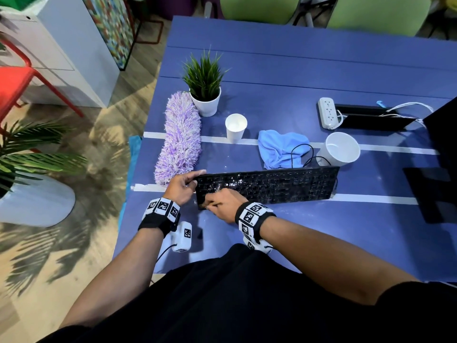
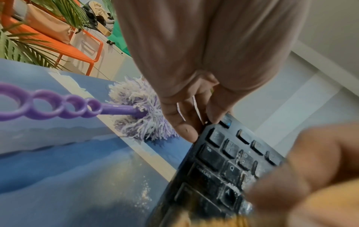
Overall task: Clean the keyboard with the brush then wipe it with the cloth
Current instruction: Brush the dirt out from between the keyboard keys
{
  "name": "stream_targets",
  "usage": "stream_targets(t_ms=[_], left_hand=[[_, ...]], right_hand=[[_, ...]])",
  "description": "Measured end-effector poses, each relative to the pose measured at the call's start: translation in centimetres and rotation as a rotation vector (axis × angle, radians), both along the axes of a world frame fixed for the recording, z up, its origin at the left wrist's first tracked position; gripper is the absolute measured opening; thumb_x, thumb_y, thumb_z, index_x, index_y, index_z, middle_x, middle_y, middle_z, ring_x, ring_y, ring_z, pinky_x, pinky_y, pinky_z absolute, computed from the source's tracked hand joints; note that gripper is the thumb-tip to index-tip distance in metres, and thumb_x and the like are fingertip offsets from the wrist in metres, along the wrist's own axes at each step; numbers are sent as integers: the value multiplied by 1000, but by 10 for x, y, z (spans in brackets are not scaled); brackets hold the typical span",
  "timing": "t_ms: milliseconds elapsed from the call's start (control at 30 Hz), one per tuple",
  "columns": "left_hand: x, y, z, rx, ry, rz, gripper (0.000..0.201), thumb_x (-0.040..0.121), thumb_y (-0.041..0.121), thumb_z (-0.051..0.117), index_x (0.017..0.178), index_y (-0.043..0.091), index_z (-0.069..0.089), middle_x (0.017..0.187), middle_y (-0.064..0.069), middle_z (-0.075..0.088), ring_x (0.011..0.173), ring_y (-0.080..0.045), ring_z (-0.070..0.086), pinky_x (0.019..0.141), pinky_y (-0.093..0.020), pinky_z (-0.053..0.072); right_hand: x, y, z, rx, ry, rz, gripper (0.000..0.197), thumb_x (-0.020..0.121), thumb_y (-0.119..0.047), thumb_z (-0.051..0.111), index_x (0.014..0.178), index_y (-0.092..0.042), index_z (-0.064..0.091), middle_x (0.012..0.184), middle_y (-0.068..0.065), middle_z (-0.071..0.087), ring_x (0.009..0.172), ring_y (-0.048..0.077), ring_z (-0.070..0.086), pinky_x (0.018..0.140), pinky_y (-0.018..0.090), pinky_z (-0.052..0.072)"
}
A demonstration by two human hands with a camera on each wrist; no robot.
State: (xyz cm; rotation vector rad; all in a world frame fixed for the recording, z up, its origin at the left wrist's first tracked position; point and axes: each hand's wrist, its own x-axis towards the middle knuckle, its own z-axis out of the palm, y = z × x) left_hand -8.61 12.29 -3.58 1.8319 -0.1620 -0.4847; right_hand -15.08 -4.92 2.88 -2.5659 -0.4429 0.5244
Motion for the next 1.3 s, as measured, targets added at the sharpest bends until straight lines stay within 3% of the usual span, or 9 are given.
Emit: stream_targets(t_ms=[133,300,467,667,800,933,1033,1100,1300], left_hand=[[1,0,2,17,-3,0,54,95,-12,43,113,35,63,98,32,70,112,-11,60,111,-36,42],[1,-1,3,-11,22,11,46,97,-12,42,124,20,61,111,3,70,113,-16,60,112,-41,40],[1,1,4,-5,24,0,47,96,-12,42,121,23,62,99,28,71,113,-15,61,111,-38,42],[0,-2,5,-11,12,18,43,96,-13,42,128,11,58,117,-7,66,114,-18,59,112,-44,40],[0,-1,2,-7,13,22,44,96,-12,44,126,14,61,105,18,71,113,-16,60,111,-42,41],[1,1,0,-12,22,25,47,95,-13,43,122,21,61,107,9,72,112,-19,61,111,-46,41],[0,1,0,-8,11,28,47,95,-13,44,121,23,62,104,19,72,112,-17,61,112,-44,41],[1,0,-1,-12,10,35,47,96,-13,43,121,21,62,108,9,71,113,-17,60,112,-44,40],[2,1,-4,-13,16,27,48,96,-12,44,118,26,63,97,31,70,112,-17,61,111,-42,42]], right_hand=[[-3,-4,-3,8,16,1,16,90,-26,53,97,-19,65,91,12,70,81,34,63,72,38,51],[-5,-11,-6,2,4,-55,16,88,-25,55,97,-21,67,95,9,72,86,32,64,76,35,52],[-9,-26,-7,17,-59,-119,16,88,-26,55,98,-22,67,95,5,72,88,28,64,76,31,49],[-15,-37,-6,38,-53,-136,17,88,-25,55,97,-23,69,96,0,73,88,23,65,78,30,52],[-16,-33,-7,22,-9,-111,15,88,-26,55,96,-23,68,95,1,72,87,26,64,77,33,52],[-16,-32,-12,60,-91,-150,15,89,-27,56,97,-23,68,95,2,72,88,26,64,77,33,51],[-15,-33,-14,3,-14,-127,16,89,-26,55,98,-23,68,98,1,72,91,25,63,77,29,48],[-16,-36,-17,12,-30,-165,16,89,-29,55,99,-24,67,98,2,72,91,25,64,79,32,51],[-16,-29,-15,60,-51,-91,16,91,-27,55,101,-21,67,101,0,73,93,25,65,79,33,51]])
